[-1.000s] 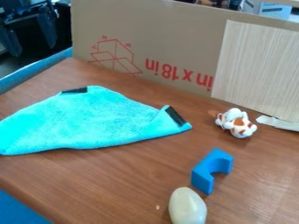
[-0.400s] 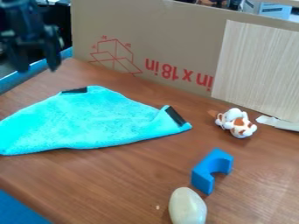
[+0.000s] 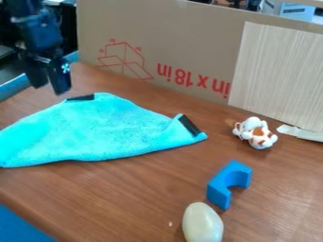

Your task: Move the cloth from right to the left edge of the table

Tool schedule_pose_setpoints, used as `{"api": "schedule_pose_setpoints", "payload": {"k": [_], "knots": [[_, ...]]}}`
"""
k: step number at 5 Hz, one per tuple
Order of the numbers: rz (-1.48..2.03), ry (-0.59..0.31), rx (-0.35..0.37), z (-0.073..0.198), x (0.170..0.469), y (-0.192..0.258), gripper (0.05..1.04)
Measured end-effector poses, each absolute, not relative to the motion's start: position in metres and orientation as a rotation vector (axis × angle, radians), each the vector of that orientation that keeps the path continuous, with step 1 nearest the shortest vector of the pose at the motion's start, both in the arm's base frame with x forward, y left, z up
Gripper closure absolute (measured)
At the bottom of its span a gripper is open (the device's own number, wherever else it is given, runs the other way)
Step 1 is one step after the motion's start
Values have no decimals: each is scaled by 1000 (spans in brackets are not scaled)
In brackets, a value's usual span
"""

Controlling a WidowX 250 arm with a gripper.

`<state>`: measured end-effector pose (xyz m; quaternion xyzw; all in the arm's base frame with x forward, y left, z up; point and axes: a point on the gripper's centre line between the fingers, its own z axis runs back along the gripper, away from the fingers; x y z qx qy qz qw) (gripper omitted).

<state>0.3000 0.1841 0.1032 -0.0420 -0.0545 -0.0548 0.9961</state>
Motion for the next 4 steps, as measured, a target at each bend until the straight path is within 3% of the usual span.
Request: {"api": "schedule_pose_setpoints", "payload": {"k": [1,3,4], "knots": [[-344,-117,-98,95,297,176,84],[-535,-192,-195,69,287,150,84],[-548,-195,-184,57,284,146,84]]}}
